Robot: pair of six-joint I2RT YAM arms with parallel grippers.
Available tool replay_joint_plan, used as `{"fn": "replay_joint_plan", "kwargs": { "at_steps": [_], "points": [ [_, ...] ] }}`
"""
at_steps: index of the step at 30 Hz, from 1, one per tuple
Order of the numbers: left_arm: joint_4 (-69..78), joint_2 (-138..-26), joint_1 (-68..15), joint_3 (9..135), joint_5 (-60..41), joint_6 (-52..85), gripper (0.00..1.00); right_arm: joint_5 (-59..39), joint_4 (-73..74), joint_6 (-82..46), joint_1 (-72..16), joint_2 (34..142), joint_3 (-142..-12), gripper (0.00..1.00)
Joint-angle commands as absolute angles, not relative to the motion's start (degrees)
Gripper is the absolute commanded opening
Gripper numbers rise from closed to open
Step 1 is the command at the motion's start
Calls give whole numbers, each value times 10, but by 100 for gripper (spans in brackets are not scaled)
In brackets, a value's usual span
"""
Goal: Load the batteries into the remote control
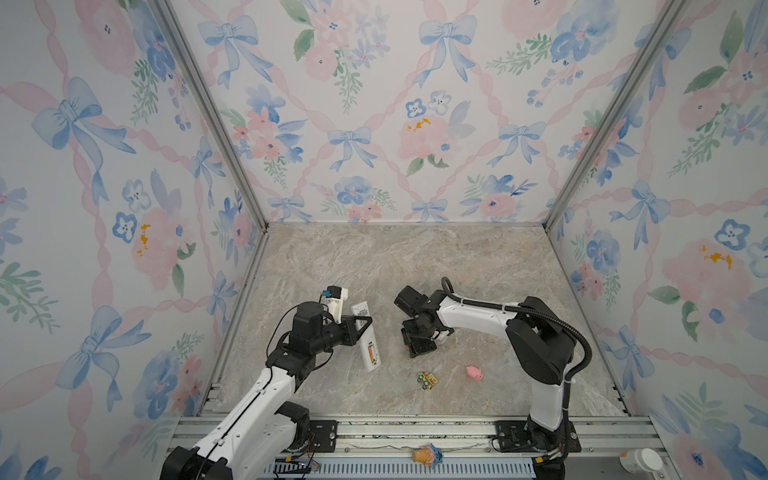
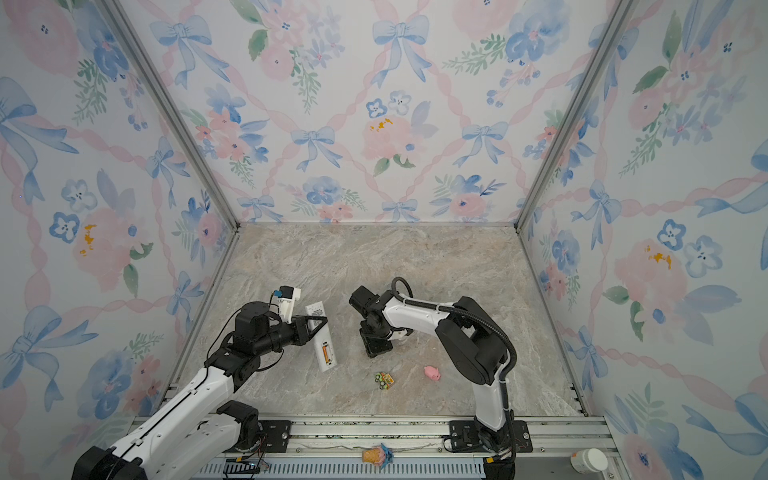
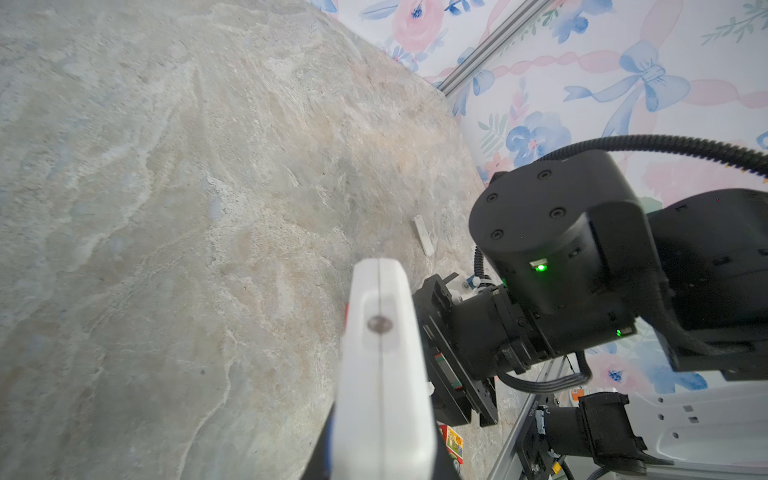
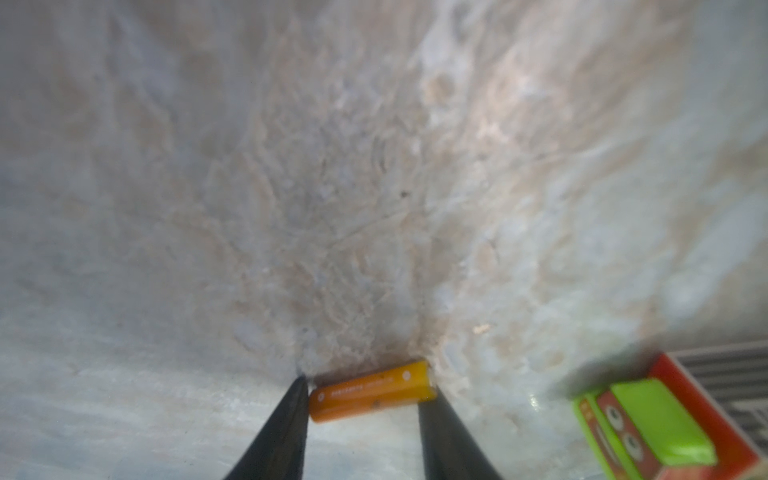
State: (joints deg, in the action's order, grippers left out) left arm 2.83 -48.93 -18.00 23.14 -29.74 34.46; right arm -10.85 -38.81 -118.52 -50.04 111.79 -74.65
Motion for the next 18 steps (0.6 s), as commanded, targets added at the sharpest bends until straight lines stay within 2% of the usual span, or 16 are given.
{"fn": "replay_joint_plan", "kwargs": {
  "at_steps": [1, 10, 18],
  "points": [
    [29, -480, -182, 244, -293, 330, 0, -76, -398, -1186, -504, 1140, -729, 42],
    [28, -482, -182, 245, -291, 328, 0, -79, -424, -1128, -488, 1143, -741, 36],
    [30, -482, -181, 242, -289, 332, 0, -96, -462, -1046, -474, 1163, -778, 34]
  ]
}}
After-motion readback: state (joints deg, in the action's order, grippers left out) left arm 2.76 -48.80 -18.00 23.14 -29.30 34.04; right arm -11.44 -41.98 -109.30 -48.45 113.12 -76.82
